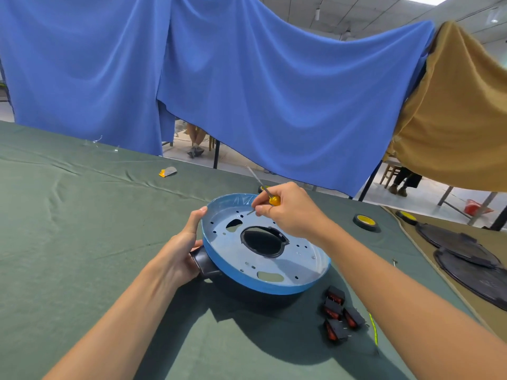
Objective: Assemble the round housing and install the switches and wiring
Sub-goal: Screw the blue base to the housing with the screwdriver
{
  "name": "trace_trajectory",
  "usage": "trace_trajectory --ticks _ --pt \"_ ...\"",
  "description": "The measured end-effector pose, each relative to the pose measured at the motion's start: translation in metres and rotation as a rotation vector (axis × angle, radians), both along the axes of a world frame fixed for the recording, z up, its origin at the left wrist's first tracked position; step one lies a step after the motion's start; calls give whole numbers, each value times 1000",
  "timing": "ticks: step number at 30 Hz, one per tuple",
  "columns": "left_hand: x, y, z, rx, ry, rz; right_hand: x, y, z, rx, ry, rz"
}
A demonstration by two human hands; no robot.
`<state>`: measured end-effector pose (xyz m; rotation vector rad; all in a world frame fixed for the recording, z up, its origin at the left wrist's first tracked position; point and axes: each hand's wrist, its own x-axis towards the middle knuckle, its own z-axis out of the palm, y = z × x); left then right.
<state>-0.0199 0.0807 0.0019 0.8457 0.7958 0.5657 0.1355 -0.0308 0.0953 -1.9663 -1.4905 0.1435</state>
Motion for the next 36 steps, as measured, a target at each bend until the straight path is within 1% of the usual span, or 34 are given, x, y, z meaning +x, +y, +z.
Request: trace_trajectory --ticks 4,15,25,33,36 --pt "0 3 -1 -5 5 -24 -9 25 -4 -55 -71 49" --pt "1 2 -3 -29 1 -13 -19 64 -18 -85 -106 84" --pt "2 0 -3 -50 30 23 -21 80 -27 -116 -107 103" --pt "2 0 -3 -69 10 25 -26 89 -22 -201 -204 159" --pt "2 0 -4 -68 3 29 -29 89 -20 -225 -206 180"
